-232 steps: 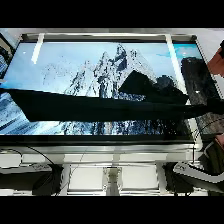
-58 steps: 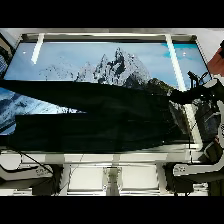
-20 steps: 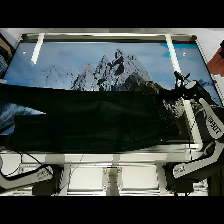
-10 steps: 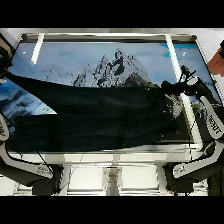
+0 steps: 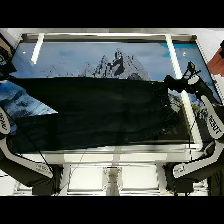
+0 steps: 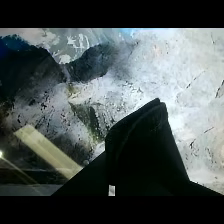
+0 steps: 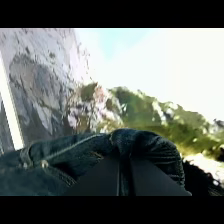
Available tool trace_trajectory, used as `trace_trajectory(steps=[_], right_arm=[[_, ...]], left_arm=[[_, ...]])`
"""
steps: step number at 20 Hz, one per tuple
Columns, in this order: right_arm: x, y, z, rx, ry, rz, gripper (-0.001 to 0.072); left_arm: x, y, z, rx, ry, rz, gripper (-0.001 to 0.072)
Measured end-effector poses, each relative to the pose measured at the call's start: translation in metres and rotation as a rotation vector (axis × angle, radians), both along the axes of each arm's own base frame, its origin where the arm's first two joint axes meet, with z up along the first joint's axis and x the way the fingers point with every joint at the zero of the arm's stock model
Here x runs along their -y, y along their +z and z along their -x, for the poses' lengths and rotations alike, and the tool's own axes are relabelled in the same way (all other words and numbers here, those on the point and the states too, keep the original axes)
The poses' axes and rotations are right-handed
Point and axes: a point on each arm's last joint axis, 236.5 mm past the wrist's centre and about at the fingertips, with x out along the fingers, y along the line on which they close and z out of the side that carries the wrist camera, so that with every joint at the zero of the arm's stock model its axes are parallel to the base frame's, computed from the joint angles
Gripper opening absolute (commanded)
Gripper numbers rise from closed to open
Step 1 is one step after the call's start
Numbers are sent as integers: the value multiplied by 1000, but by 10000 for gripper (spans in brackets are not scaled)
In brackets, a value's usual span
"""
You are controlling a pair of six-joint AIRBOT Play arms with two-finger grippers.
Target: Fold the clothes and pants, and hang the long-sleeved shirts on hangers.
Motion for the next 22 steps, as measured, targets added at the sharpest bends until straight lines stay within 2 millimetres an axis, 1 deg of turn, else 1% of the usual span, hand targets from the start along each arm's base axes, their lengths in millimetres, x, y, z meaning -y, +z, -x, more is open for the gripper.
trace_trajectory(steps=[3,5,10,14,17,21,22], right_arm=[[5,7,-9,37,-80,-34,26],[6,10,-14,54,-110,-49,26],[3,13,-17,67,-133,-65,26],[5,9,-20,70,-157,-75,26],[9,2,-23,75,-192,-84,26],[18,4,-31,111,-238,-88,27],[19,5,-33,122,-246,-85,26]], left_arm=[[-7,-3,-12,38,-1,-13,23],[-9,-11,-17,42,0,-12,22],[-16,-45,-21,4,23,11,22],[-21,-76,-31,-3,43,29,22],[-22,-90,-45,45,61,45,23],[-21,-99,-68,134,66,67,22],[-21,-101,-72,152,71,73,32]])
